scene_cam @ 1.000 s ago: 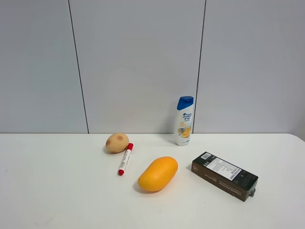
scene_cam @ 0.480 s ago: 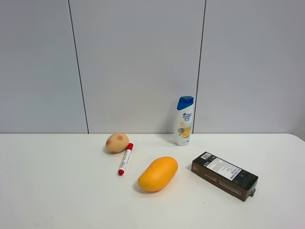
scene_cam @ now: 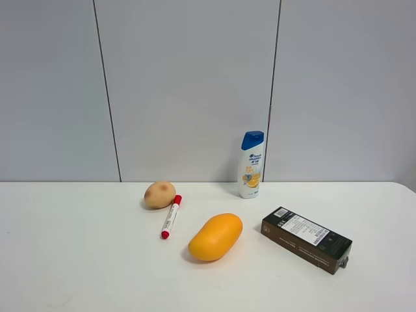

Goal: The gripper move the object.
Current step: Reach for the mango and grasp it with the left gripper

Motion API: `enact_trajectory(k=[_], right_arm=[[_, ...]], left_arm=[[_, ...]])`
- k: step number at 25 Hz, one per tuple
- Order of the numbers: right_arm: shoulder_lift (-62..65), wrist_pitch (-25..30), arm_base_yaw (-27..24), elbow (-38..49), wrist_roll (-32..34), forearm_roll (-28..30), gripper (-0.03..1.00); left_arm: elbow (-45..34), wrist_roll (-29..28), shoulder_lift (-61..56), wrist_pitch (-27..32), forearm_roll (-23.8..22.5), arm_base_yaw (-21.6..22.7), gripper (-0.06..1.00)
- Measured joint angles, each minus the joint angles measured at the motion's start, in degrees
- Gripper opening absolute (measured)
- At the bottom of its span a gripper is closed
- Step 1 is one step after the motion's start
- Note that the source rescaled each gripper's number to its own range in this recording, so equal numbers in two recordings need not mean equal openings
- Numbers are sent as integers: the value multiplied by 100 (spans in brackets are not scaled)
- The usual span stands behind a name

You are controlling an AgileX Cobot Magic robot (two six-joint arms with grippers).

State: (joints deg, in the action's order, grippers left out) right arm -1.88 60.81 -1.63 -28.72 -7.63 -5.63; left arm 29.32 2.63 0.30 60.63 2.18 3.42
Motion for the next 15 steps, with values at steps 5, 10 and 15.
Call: enact_trajectory(k=[5, 10, 15], right_arm=[[0, 0, 0, 0, 0, 0, 100], [0, 0, 0, 0, 0, 0, 100], [0, 1, 0, 0, 0, 0, 100]], left_arm=[[394, 450, 796, -12, 335, 0, 100], [955, 970, 2058, -157, 768, 0, 100], [1399, 1352, 3322, -351, 1182, 0, 100]])
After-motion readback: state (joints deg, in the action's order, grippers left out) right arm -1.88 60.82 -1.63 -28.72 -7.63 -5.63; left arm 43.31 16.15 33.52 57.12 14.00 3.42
